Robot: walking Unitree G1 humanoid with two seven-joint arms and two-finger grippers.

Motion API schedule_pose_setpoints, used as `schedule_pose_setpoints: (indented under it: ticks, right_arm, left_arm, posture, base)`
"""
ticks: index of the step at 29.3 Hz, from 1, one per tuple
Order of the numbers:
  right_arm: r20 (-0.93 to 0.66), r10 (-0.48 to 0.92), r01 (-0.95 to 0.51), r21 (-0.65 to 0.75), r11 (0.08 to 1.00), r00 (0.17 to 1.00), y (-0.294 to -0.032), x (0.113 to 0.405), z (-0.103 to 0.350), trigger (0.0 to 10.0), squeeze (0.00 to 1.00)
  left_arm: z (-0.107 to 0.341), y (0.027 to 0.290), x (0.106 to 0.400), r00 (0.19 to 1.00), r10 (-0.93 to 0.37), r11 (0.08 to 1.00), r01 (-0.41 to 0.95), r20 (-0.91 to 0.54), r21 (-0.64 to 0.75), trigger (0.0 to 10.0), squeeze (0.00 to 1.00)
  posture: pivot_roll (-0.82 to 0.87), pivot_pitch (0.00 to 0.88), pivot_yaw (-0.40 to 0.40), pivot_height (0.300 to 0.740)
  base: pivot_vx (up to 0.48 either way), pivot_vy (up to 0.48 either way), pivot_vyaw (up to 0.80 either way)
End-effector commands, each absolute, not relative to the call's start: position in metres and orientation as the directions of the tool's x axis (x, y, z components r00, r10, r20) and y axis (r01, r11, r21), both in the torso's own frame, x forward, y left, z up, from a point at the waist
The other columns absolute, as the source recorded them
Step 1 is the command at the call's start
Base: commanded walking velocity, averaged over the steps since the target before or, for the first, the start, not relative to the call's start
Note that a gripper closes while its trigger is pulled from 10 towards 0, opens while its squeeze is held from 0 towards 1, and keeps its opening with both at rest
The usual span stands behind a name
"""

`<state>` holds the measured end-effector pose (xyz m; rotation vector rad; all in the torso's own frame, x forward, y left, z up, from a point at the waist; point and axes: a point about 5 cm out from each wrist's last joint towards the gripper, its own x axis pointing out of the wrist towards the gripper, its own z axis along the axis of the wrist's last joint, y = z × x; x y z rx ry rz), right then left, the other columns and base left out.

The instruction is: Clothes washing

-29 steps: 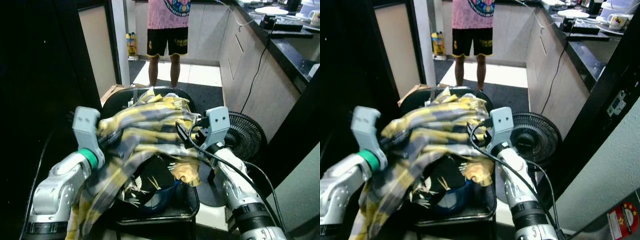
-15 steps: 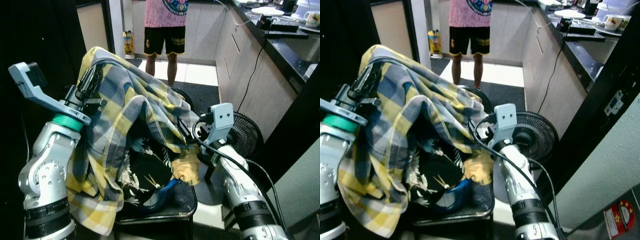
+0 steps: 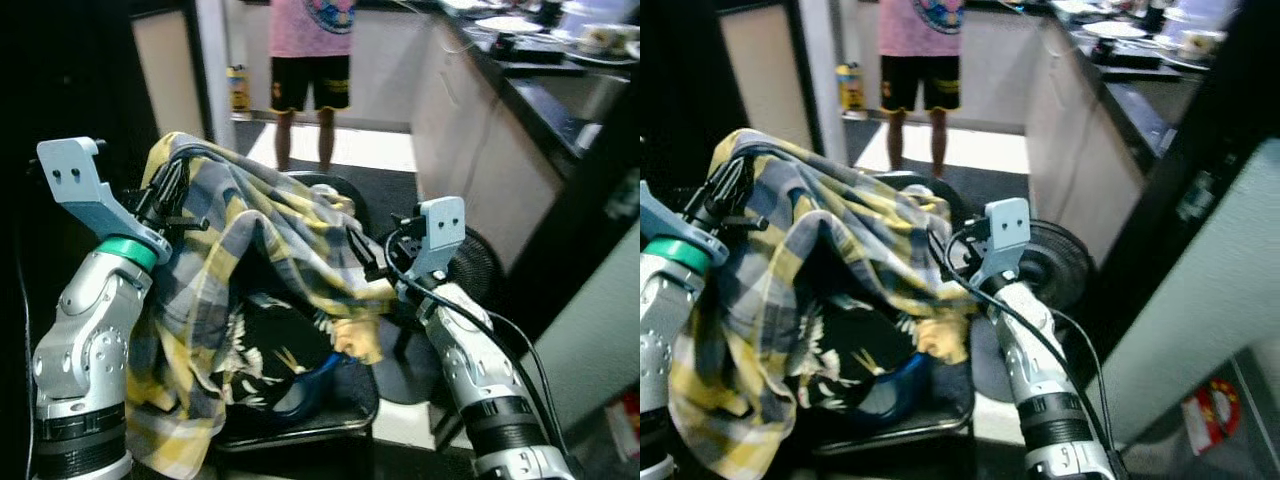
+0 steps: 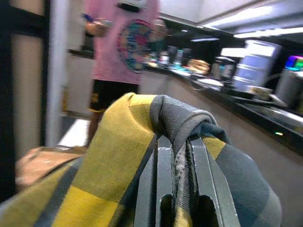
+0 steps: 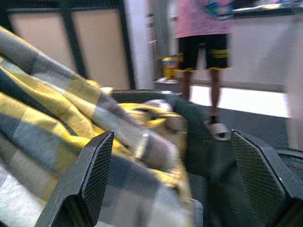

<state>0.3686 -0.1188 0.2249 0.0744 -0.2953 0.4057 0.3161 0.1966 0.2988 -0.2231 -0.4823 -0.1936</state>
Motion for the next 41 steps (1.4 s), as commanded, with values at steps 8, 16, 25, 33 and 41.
schedule_pose_setpoints:
  ticks: [8,16,25,33,41]
  right_arm:
    - [0.307,0.372,-0.400,0.034,0.916,0.876,-0.118,0.371,0.230,10.0,0.00]
    - [0.312,0.367,-0.398,0.038,0.917,0.876,-0.120,0.371,0.232,10.0,0.00]
    - [0.316,0.360,-0.395,0.051,0.917,0.878,-0.121,0.371,0.234,10.0,0.00]
    - [0.319,0.357,-0.394,0.060,0.917,0.878,-0.121,0.371,0.234,10.0,0.00]
    - [0.321,0.350,-0.390,0.068,0.918,0.880,-0.122,0.372,0.235,10.0,0.00]
  left_arm:
    - [0.314,0.196,0.307,0.816,-0.108,0.951,0.251,0.567,-0.180,10.0,0.00]
    - [0.316,0.196,0.307,0.806,-0.106,0.953,0.250,0.582,-0.171,10.0,0.00]
    - [0.317,0.196,0.306,0.800,-0.097,0.946,0.259,0.592,-0.195,10.0,0.00]
    - [0.317,0.200,0.306,0.803,-0.078,0.952,0.235,0.591,-0.194,10.0,0.00]
    - [0.319,0.202,0.307,0.802,-0.061,0.950,0.229,0.594,-0.212,10.0,0.00]
  posture:
    - [0.02,0.066,0.008,0.740]
    - [0.01,0.067,0.008,0.740]
    - [0.01,0.070,0.008,0.740]
    - [0.02,0.069,0.009,0.740]
    - [0.02,0.068,0.010,0.740]
  base:
    - [0.000,0.000,-0.80]
    - [0.000,0.000,-0.80]
    - [0.000,0.000,-0.80]
    - [0.000,0.000,-0.80]
    - [0.000,0.000,-0.80]
